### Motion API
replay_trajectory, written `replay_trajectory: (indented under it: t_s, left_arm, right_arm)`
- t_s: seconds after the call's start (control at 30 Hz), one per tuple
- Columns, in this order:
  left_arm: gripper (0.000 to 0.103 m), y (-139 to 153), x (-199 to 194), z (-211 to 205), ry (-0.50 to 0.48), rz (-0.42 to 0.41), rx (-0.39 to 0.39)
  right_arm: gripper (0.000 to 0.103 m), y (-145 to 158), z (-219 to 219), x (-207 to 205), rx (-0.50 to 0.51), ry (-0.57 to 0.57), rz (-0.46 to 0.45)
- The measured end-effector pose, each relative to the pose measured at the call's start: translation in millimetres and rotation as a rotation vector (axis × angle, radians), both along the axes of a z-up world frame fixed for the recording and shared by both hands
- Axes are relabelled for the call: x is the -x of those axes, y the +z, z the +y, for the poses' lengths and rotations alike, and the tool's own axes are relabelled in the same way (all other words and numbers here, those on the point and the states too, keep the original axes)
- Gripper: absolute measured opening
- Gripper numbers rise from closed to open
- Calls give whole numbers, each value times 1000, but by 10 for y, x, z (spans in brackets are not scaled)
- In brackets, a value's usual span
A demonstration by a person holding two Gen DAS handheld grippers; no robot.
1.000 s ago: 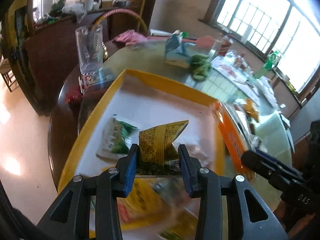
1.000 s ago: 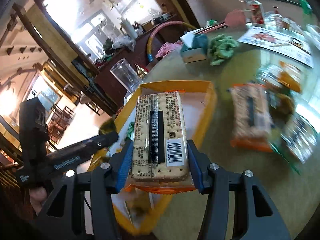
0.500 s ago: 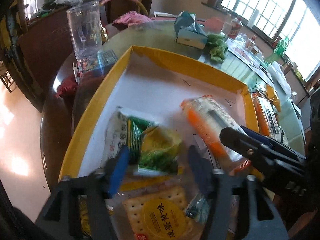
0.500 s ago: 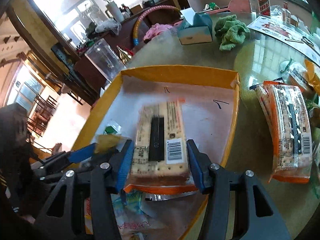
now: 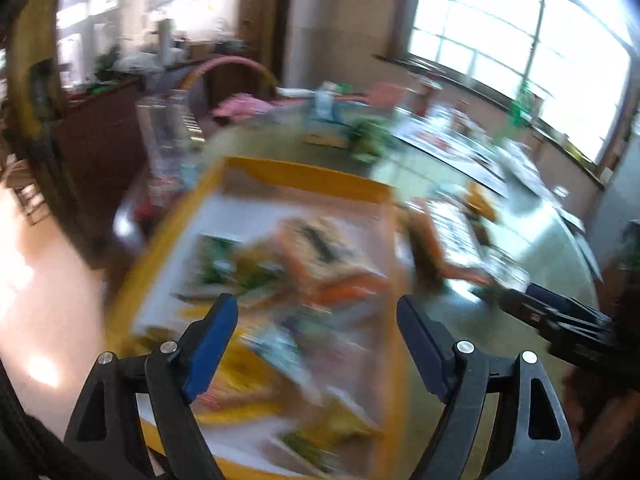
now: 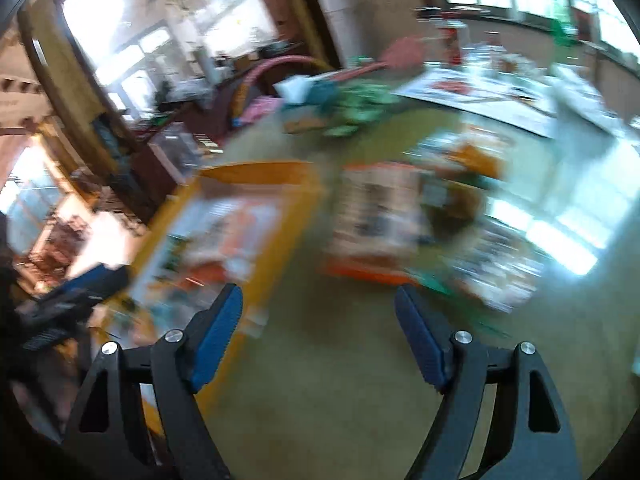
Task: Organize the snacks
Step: 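Reach back to the table and grasp another orange-edged cracker pack with the left tool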
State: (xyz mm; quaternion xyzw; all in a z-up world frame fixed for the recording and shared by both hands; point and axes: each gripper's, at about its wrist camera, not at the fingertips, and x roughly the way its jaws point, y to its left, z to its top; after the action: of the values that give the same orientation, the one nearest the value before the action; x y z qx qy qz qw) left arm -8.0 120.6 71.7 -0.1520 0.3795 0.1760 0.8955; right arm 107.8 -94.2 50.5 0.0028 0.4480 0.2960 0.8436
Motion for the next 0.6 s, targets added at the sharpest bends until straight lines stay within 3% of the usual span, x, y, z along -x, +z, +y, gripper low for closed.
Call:
replay_trajectory:
  t_s: [0.13, 0.33, 0.5, 0.6]
  left_arm:
    - [82, -48, -190, -370, -96, 33, 15]
    - [82, -170, -465, -639, -169, 94, 43]
    - [82, -225, -541, -740, -181, 111, 30]
    - [82, -222, -575, -726, -174, 117, 31]
  right_arm:
    - [79, -176, -653, -55, 49, -112, 18]
    - [79, -387, -1301, -317, -101, -210, 156]
    - [79, -513, -1306, -437, -55, -264, 175]
    - [79, -555, -1211, -558, -123, -251, 229]
